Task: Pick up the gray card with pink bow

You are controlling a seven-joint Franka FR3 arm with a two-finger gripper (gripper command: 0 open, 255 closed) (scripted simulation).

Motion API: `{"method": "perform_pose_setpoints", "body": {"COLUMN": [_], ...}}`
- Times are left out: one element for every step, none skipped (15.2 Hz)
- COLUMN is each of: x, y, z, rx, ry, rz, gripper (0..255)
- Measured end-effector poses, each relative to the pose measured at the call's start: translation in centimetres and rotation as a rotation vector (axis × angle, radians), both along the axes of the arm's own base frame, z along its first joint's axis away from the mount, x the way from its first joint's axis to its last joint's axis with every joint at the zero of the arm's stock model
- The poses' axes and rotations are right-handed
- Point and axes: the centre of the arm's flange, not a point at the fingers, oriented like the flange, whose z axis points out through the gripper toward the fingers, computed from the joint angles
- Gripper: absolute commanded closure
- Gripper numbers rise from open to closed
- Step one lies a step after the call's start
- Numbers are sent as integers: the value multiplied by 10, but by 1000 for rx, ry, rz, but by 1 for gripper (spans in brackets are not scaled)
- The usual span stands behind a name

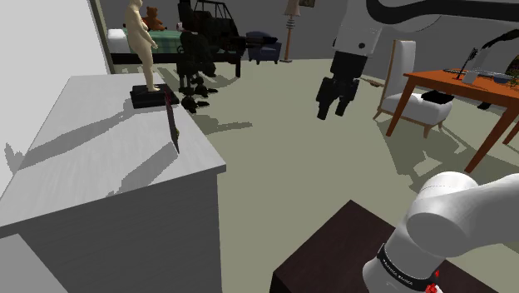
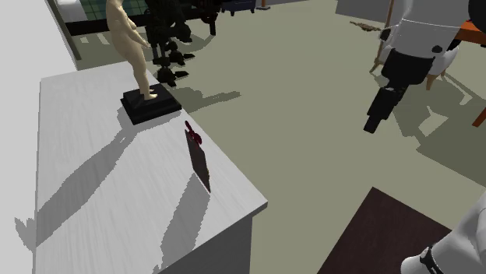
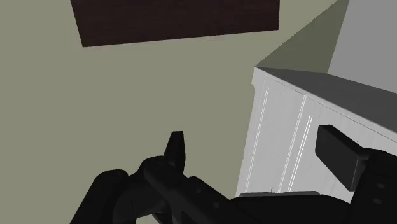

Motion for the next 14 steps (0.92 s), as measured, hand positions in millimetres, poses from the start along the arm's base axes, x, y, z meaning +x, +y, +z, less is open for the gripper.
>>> {"method": "perform_pose_setpoints", "body": {"x": [0, 6, 16, 27, 37, 47, 60, 70, 84, 97, 107, 116, 125, 137], "y": [0, 0, 3, 6, 6, 9, 12, 14, 18, 22, 27, 33, 42, 49], "z": [0, -2, -2, -3, -7, -7, -7, -7, -11, -11, -14, -14, -13, -13], "rx": [0, 5, 12, 21, 30, 39, 48, 58, 67, 77, 87, 96, 106, 115], "ry": [0, -4, -10, -17, -25, -34, -43, -52, -60, -69, -78, -86, -96, -105], "rz": [0, 20, 52, 89, 130, 172, 215, 258, 302, 345, 389, 433, 477, 521], "gripper": [0, 0, 0, 0, 0, 0, 0, 0, 0, 0, 0, 0, 0, 0]}}
